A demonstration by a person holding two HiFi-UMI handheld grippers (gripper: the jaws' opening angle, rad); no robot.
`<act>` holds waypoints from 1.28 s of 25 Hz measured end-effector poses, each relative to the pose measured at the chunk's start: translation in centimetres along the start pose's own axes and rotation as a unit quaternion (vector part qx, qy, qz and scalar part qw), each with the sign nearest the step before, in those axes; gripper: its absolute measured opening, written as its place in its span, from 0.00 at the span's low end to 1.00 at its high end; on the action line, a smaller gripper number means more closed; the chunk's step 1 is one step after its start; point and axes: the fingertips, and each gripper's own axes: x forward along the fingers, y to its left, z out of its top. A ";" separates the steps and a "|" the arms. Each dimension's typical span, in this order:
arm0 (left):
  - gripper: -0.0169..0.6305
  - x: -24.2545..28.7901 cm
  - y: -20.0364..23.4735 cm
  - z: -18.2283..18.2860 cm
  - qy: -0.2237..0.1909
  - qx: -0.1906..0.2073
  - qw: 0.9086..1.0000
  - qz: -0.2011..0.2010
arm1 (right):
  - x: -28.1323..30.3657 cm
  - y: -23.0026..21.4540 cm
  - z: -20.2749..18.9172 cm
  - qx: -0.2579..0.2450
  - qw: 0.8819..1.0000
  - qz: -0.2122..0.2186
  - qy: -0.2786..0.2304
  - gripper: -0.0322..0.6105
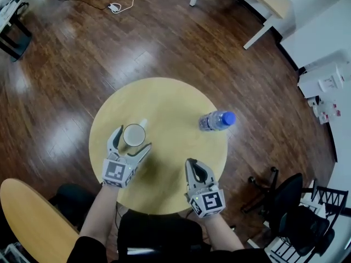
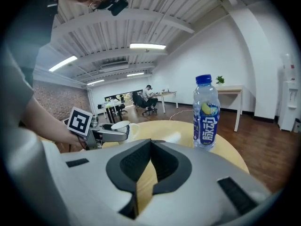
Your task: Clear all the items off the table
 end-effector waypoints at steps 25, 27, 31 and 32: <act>0.67 2.8 -0.5 -0.4 -0.017 0.002 1.000 0.002 | 0.1 -3.1 -1.2 -0.009 1.000 -0.021 0.007 0.06; 0.67 2.3 -1.0 0.1 -0.024 0.009 1.000 -0.007 | 0.1 -2.9 -0.9 -0.013 1.000 -0.019 0.007 0.06; 0.67 1.5 -2.0 1.6 -0.050 0.023 0.998 -0.014 | -0.2 -2.5 -0.3 -0.022 1.000 -0.013 0.001 0.06; 0.67 1.3 -2.1 2.1 -0.055 0.023 0.998 -0.013 | -0.2 -2.2 -0.1 -0.024 1.000 -0.010 0.000 0.06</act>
